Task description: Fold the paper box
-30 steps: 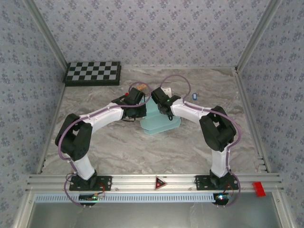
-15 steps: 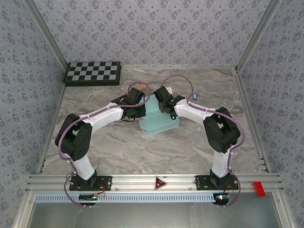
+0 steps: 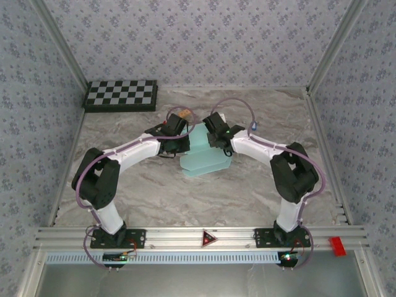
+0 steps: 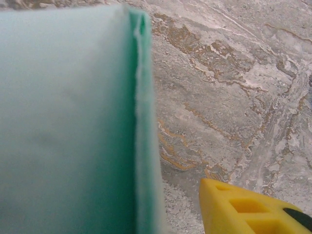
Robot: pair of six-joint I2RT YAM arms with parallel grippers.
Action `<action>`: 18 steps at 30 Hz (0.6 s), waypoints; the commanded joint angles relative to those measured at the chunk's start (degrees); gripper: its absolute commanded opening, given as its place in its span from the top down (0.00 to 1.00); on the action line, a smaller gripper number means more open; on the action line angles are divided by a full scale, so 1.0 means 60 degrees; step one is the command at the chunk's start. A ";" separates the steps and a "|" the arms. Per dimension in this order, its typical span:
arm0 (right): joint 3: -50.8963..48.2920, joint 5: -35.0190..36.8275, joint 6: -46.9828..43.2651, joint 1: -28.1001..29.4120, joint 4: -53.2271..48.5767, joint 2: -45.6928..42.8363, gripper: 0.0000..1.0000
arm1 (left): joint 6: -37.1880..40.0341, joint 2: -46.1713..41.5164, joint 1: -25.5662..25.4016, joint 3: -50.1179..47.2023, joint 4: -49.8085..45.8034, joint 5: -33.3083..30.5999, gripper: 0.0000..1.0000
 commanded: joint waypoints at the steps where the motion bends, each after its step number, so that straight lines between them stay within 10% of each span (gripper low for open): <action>1: -0.0166 -0.0377 0.0108 -0.0115 0.0059 -0.0628 0.47 | -0.0176 0.0114 -0.0035 0.0325 0.0200 0.0201 1.00; 18: -0.1108 -0.1824 0.0317 -0.0753 -0.0216 -0.2982 0.42 | -0.0649 0.0120 -0.0048 0.0389 0.0308 0.0173 1.00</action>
